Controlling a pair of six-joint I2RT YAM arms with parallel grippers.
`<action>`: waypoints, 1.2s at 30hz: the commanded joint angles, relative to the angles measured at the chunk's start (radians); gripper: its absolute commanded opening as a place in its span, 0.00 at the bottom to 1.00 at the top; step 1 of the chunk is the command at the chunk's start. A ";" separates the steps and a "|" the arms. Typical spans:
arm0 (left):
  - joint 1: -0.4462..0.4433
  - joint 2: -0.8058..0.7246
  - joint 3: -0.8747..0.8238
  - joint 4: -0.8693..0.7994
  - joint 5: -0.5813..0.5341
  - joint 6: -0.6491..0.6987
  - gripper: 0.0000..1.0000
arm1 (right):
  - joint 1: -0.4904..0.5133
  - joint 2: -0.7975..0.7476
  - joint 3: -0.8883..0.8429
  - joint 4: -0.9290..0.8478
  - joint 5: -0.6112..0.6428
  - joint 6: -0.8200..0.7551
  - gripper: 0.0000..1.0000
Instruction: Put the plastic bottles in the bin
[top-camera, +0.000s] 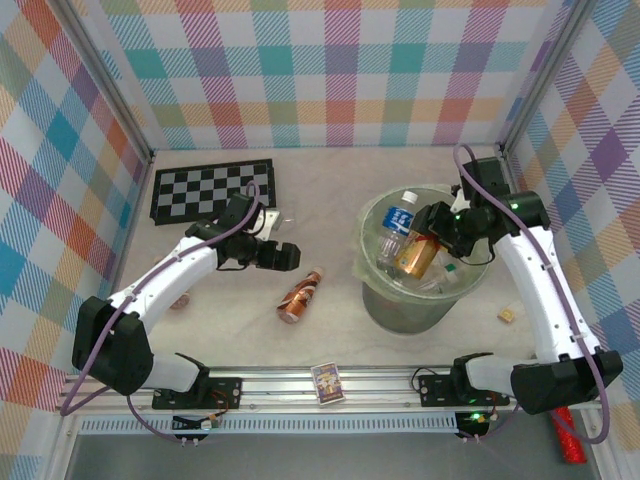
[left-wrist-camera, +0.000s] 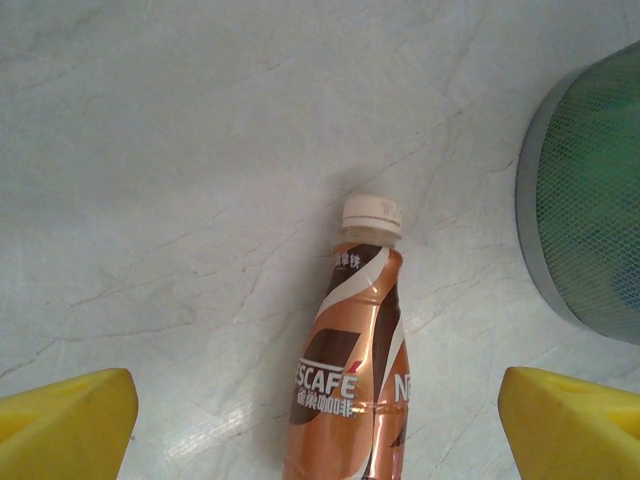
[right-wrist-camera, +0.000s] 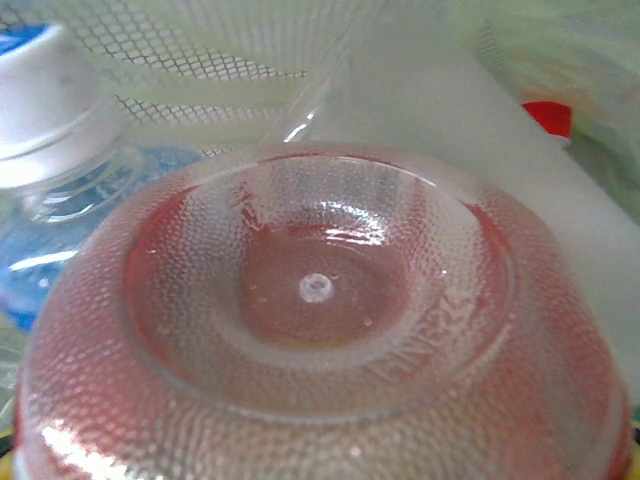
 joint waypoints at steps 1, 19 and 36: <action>-0.010 0.014 -0.011 -0.036 -0.006 0.015 0.93 | -0.003 0.022 -0.032 0.091 -0.060 0.044 0.59; -0.022 0.017 -0.016 -0.024 0.016 -0.003 0.93 | -0.001 0.066 -0.039 0.155 -0.080 0.011 0.76; -0.133 -0.008 -0.110 -0.079 0.032 -0.023 1.00 | -0.013 0.007 0.298 -0.068 0.066 -0.137 0.99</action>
